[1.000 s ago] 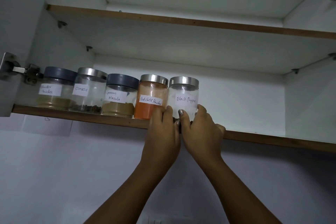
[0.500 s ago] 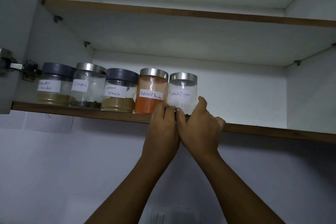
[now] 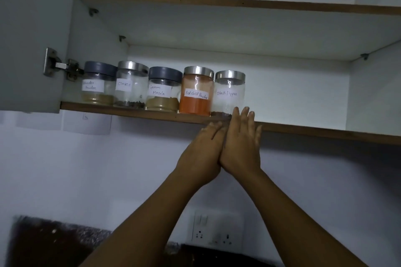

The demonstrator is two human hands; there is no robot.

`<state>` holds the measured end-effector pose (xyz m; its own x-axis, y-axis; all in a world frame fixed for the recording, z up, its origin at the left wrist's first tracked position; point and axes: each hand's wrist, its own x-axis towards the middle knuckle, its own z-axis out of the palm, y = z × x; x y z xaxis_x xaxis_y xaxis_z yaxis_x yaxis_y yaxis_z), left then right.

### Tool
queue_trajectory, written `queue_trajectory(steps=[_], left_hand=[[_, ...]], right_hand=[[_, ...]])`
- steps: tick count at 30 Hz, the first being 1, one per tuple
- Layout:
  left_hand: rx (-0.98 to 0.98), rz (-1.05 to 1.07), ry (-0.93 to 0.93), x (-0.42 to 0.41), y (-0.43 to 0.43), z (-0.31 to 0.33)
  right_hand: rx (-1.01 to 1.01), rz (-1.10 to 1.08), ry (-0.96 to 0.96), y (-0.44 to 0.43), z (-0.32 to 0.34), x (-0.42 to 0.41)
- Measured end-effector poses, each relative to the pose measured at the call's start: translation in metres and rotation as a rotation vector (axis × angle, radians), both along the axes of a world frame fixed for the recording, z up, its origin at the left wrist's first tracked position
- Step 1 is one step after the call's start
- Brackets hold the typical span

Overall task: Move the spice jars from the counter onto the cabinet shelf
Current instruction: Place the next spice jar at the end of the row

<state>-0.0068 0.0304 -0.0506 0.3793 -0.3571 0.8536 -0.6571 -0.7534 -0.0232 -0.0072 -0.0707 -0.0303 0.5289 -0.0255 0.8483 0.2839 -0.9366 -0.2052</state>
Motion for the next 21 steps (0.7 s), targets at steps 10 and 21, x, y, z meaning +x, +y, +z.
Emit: queue_trajectory(steps=[10, 21], left_hand=[[0.123, 0.131, 0.287, -0.074, 0.073, -0.125], [-0.106, 0.331, 0.883, -0.194, 0.183, -0.311]], right_hand=[[0.021, 0.321, 0.326, 0.062, -0.134, -0.058], [-0.002, 0.513, 0.947, 0.126, -0.337, -0.144]])
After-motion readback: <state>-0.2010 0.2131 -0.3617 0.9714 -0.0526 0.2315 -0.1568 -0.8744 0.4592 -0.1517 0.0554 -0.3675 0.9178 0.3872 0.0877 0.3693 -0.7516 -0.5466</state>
